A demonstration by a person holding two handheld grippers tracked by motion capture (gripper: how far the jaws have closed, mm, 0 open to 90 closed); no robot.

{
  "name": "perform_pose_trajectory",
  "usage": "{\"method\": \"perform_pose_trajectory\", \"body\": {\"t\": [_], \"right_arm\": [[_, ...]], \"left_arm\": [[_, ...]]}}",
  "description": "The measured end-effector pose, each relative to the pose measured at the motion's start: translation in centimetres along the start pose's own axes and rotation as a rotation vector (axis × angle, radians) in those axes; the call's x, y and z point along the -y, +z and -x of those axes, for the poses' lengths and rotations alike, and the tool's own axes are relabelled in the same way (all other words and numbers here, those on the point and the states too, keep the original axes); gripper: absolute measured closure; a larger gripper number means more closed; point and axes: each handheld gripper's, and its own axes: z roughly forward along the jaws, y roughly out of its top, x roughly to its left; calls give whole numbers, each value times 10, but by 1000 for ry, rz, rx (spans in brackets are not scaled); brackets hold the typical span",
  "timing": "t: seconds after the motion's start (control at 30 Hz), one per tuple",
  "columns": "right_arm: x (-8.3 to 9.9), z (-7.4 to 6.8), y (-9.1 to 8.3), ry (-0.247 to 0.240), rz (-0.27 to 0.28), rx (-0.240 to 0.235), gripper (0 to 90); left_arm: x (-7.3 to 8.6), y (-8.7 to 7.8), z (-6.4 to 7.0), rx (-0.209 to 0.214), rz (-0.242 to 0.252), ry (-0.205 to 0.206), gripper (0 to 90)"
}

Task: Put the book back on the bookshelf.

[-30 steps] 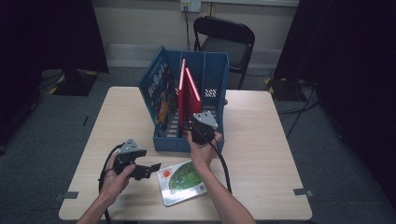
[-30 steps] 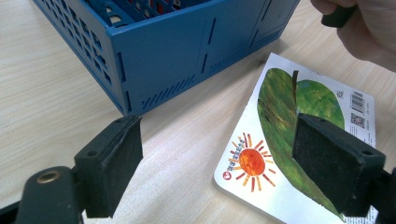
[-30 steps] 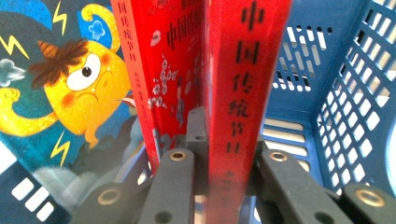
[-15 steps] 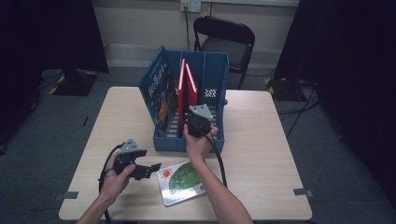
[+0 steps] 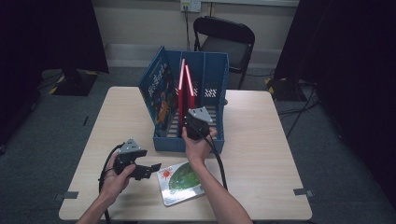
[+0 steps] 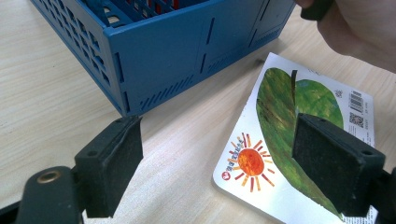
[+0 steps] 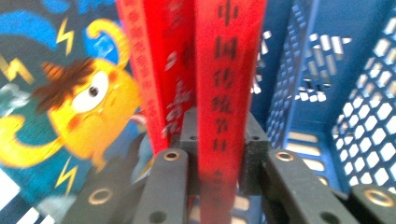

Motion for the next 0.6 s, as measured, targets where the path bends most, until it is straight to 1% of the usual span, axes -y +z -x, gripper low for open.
{"method": "perform_pose_trajectory", "body": {"t": [0.03, 0.07, 0.1, 0.13, 0.17, 0.2, 0.23, 0.27, 0.3, 0.33, 0.4, 0.43, 0.5, 0.53, 0.6], "right_arm": [[4, -1, -2, -2, -15, -13, 746], [4, -1, -2, -2, -15, -13, 746], [5, -1, -2, -5, -17, -23, 737], [7, 0, -3, 1, -28, -46, 725], [8, 1, -5, -1, -29, -64, 707], [8, 1, -5, -1, -29, -64, 707], [8, 3, -9, 4, -31, -95, 682], [8, 3, -9, 4, -31, -95, 682], [9, 6, -15, 2, -32, -130, 676], [9, 6, -15, 2, -32, -130, 676], [12, 9, -22, -10, -40, -157, 696], [14, 10, -24, -20, -44, -163, 697], [22, 13, -28, -29, -70, -188, 725], [23, 14, -28, -29, -74, -194, 734], [29, 14, -26, -37, -100, -205, 738]], "left_arm": [[0, 0, 0, 0, 0, -2, 161], [0, 0, 0, 0, 0, -2, 161], [0, 0, -1, 0, 1, 2, 161], [0, 0, 0, 0, 3, 2, 161], [0, 0, 0, -1, 0, -1, 161], [0, 0, 0, -1, 0, -1, 161], [0, 0, 0, -2, -1, 0, 161], [0, 0, 0, -2, -1, 0, 161], [0, 0, 0, -1, 0, -1, 161], [0, 0, 0, 0, 0, -1, 161], [0, 0, 0, 0, 0, -3, 161], [0, 0, 0, -2, -1, -2, 161], [0, 1, 1, -1, -6, -1, 161], [0, 1, 1, 0, -2, 0, 161], [-1, 2, 2, 2, -5, 9, 161]]}}
